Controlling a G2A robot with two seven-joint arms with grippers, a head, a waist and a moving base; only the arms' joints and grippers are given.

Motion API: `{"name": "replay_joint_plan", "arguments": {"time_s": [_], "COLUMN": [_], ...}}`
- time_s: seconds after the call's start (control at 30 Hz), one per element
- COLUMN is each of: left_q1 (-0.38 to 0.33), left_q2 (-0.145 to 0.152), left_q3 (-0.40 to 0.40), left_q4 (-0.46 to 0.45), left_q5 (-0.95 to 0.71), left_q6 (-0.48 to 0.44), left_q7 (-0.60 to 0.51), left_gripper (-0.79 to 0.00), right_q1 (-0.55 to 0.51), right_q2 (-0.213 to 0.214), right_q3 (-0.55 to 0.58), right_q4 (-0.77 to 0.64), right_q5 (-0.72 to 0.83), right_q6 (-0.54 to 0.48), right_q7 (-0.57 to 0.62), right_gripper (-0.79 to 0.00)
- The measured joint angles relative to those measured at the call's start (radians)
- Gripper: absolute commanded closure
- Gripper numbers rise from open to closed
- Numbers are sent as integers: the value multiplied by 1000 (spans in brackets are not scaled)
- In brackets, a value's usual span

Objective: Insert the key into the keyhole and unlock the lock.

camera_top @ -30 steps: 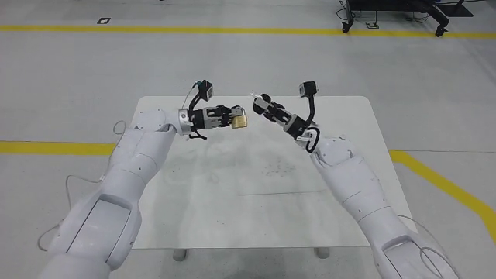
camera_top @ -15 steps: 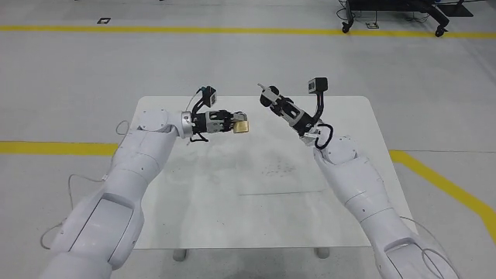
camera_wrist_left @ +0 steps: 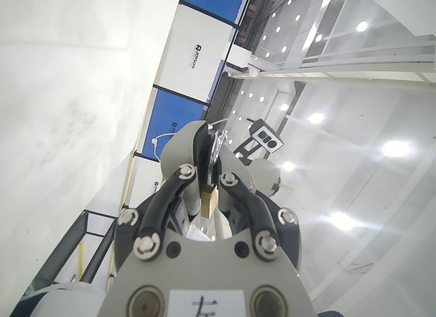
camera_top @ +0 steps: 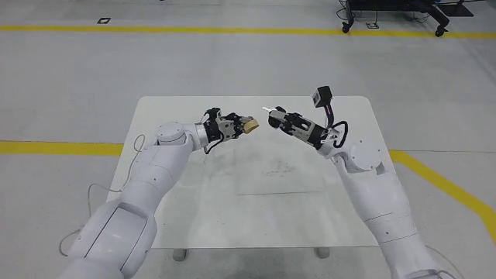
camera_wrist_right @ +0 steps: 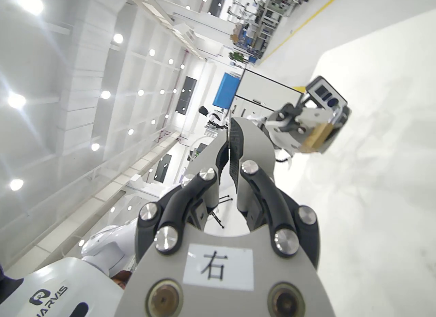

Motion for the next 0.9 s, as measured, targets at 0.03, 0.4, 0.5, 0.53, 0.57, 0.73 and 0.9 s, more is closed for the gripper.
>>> {"name": "replay_joint_plan", "arguments": {"time_s": [0.03, 0.4, 0.5, 0.53, 0.57, 0.73, 0.9], "left_q1": [-2, -5, -5, -5, -5, -5, 23], "left_q2": [-3, -15, -15, -15, -15, -15, -11], "left_q3": [-2, -10, -10, -10, -10, -10, -25], "left_q4": [5, 25, 25, 25, 25, 25, -19], "left_q5": [-6, -31, -31, -31, -31, -31, -33], "left_q6": [-2, -10, -10, -10, -10, -10, -4], "left_q7": [7, 7, 7, 7, 7, 7, 104], "left_gripper": [0, 0, 0, 0, 0, 0, 0], "right_q1": [-19, -96, -96, -96, -96, -96, -36], "right_q2": [6, 25, 25, 25, 25, 25, 7], "right_q3": [12, 51, 51, 51, 51, 45, -74], "right_q4": [-39, -212, -212, -212, -212, -208, -137], "right_q5": [-25, -82, -82, -82, -82, -89, -165], "right_q6": [47, 241, 241, 241, 241, 246, 391], "right_q7": [11, 40, 40, 40, 40, 36, -59], "right_gripper": [0, 0, 0, 0, 0, 0, 0]}}
